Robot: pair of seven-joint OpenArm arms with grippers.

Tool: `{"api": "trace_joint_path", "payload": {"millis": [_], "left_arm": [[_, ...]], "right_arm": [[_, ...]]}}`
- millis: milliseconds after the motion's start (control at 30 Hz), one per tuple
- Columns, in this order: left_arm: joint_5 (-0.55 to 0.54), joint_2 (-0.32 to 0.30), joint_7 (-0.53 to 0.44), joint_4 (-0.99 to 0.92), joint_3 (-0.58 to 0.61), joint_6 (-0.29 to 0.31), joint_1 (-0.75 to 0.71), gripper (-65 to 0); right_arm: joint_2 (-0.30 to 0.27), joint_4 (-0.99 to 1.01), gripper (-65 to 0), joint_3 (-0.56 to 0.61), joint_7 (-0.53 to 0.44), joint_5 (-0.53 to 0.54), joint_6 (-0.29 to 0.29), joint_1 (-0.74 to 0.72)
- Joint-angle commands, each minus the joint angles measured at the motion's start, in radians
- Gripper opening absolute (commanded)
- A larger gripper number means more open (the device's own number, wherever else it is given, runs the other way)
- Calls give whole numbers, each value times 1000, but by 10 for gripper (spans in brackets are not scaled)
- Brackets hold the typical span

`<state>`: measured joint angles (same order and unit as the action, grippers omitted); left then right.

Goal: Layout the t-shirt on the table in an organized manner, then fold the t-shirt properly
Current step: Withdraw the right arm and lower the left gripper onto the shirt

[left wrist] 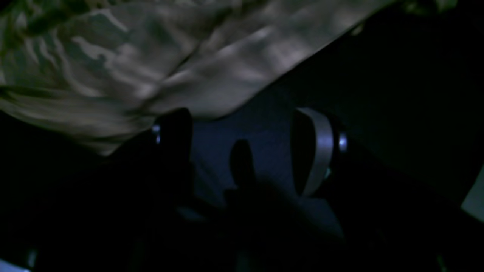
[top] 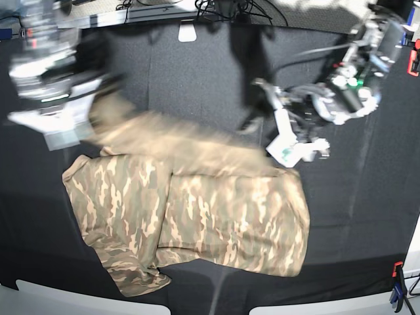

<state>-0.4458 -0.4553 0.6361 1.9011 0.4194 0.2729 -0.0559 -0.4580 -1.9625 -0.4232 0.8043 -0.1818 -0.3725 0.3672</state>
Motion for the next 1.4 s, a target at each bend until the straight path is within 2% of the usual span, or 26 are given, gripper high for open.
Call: {"api": "trace_joint_path", "payload": {"millis": [0, 133, 233, 300, 367, 400, 533, 600, 733, 833, 967, 1233, 1367], "left_arm": [[-9, 9, -23, 19, -6, 4, 1, -266], [-8, 53, -23, 19, -6, 6, -35, -266], [22, 89, -24, 19, -5, 7, -69, -266], [78, 119, -27, 19, -5, 8, -95, -266], [174, 152, -60, 19, 0, 19, -120, -268], [255, 165, -99, 19, 11, 33, -129, -268], [649, 172, -281, 18, 102, 32, -127, -268], [713, 163, -318, 18, 153, 23, -103, -268], [815, 158, -323, -23, 244, 3, -32, -268], [862, 159, -322, -124, 276, -43, 36, -268], [869, 159, -325, -274, 289, -46, 105, -282], [864, 159, -338, -333, 289, -68, 152, -547], [864, 158, -338, -335, 289, -67, 153, -561]], "right_arm": [[-36, -20, -650, -50, -10, 10, 10, -6], [-93, -20, -650, -185, 20, 136, 10, -7], [-117, -21, -650, -221, 42, 213, 6, -7], [-121, -21, -650, -222, 49, 245, 5, -7], [-121, -21, -650, -220, 50, 282, 5, -6], [-121, -21, -650, -220, 50, 299, 5, -6], [-121, -21, -650, -219, 50, 335, 5, -6], [-121, -21, -650, -219, 51, 341, 5, -6], [-121, -21, -650, -219, 57, 343, 4, -6], [-121, -21, -650, -219, 69, 343, 4, -6], [-121, -21, -650, -219, 72, 343, 4, -6], [-121, -21, -650, -219, 72, 343, 4, -6], [-121, -21, -650, -219, 72, 343, 5, -6]]}}
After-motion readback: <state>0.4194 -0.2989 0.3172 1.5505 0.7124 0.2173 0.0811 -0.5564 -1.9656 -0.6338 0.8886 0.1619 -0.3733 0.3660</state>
